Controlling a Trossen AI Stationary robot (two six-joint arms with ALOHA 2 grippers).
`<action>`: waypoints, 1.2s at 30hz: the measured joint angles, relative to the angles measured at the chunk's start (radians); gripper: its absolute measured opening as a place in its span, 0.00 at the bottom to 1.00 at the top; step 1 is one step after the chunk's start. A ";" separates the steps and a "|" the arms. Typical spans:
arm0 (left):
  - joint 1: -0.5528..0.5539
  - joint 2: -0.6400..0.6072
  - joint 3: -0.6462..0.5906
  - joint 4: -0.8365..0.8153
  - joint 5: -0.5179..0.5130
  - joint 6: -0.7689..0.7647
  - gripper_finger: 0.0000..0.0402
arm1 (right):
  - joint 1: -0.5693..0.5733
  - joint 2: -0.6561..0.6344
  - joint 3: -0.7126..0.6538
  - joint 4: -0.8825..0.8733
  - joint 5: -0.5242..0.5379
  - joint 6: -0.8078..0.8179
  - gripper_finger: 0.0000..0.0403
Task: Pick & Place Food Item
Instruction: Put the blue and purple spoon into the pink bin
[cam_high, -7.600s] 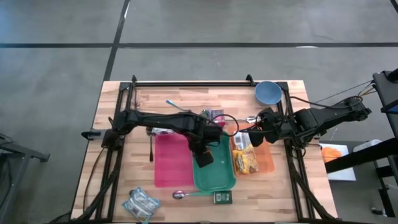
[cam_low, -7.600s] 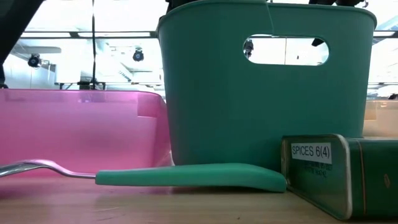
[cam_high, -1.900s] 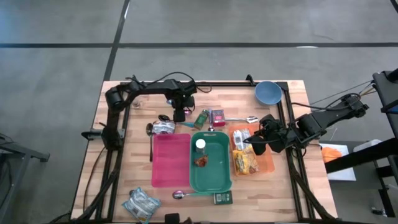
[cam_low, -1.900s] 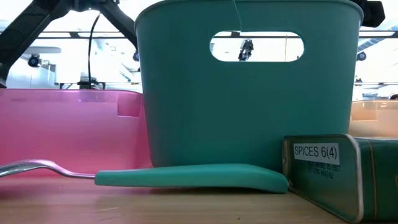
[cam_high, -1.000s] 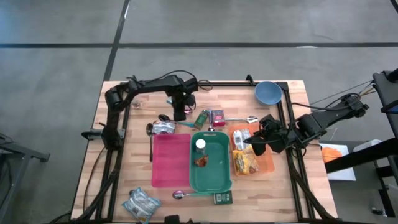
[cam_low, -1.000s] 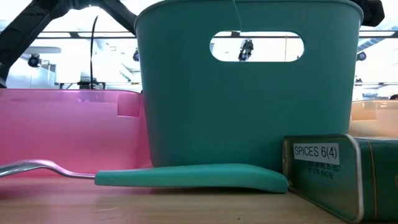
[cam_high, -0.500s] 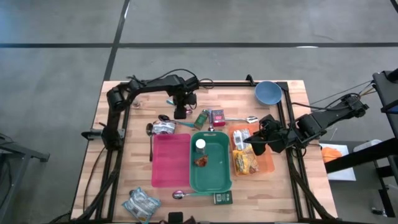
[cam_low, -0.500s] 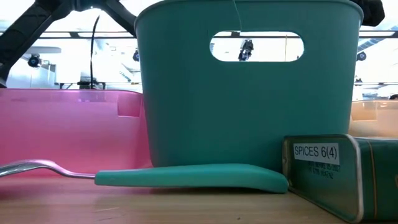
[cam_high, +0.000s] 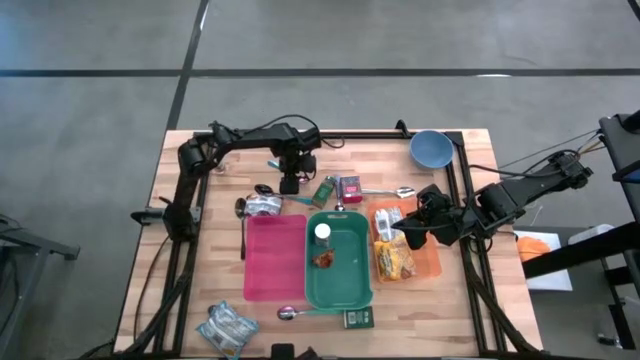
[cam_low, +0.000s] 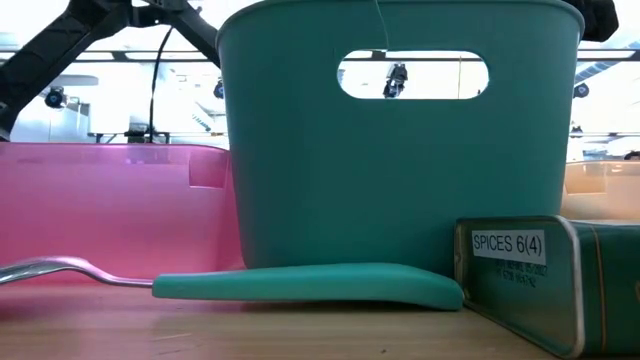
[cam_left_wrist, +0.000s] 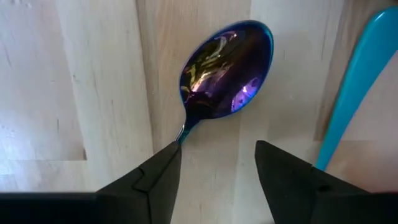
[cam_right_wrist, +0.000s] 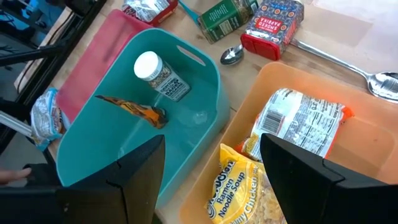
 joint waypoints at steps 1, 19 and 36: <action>0.000 0.001 -0.001 0.000 0.004 0.000 0.51 | 0.000 0.000 0.000 0.000 0.000 0.000 0.64; -0.017 0.006 -0.007 -0.032 0.044 -0.054 0.17 | 0.000 0.000 0.000 0.002 -0.001 -0.004 0.64; -0.052 -0.035 0.009 -0.097 -0.044 0.073 0.50 | 0.022 0.000 0.000 0.002 0.000 0.000 0.64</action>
